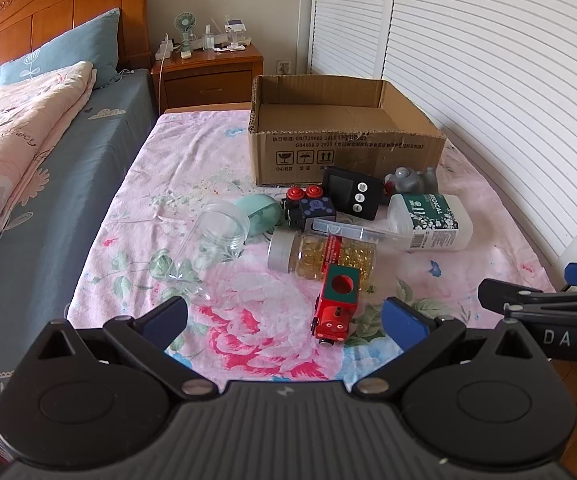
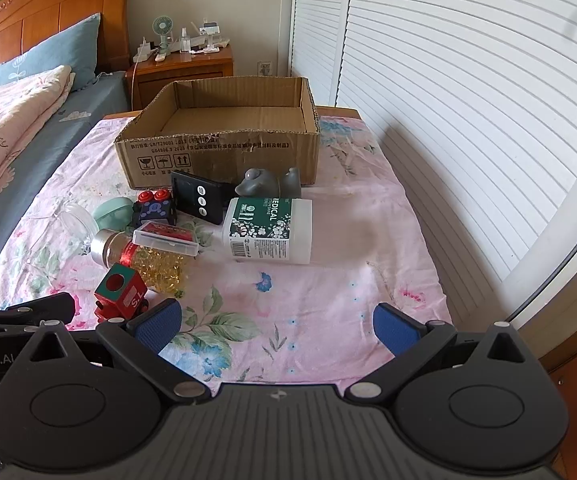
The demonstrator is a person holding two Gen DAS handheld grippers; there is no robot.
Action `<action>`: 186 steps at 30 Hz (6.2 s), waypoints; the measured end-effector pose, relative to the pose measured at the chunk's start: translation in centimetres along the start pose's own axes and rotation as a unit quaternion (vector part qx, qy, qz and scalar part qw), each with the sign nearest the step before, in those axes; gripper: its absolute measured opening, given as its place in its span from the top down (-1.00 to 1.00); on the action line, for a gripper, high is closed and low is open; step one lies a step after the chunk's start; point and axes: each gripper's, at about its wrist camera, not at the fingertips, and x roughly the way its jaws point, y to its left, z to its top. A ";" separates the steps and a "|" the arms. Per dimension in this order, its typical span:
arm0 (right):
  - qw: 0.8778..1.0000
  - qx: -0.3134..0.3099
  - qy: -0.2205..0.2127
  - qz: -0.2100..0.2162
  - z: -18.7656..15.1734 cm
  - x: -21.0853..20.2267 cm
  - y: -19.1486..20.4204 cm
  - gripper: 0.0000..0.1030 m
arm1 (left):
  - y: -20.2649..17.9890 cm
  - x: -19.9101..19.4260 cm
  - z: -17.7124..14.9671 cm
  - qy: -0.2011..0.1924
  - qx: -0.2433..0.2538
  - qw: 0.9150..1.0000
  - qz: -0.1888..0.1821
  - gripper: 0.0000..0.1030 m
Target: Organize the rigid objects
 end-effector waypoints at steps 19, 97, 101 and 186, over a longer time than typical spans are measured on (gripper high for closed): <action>1.000 0.000 -0.001 -0.001 0.1 -0.1 0.0 -1.00 | 0.0 0.0 -0.2 -0.003 0.001 1.000 -0.004 -0.99; 0.999 0.017 0.002 0.042 3.2 8.5 -2.0 -1.00 | 10.6 12.4 3.1 0.038 -0.069 0.997 -0.017 -0.99; 0.999 0.021 0.000 0.043 3.5 8.9 -2.7 -1.00 | 10.8 13.2 4.0 0.032 -0.113 0.993 -0.009 -0.99; 0.987 -0.109 0.061 0.100 6.7 12.0 -2.1 -0.68 | 8.8 10.5 8.4 0.042 0.088 0.995 -0.024 -0.74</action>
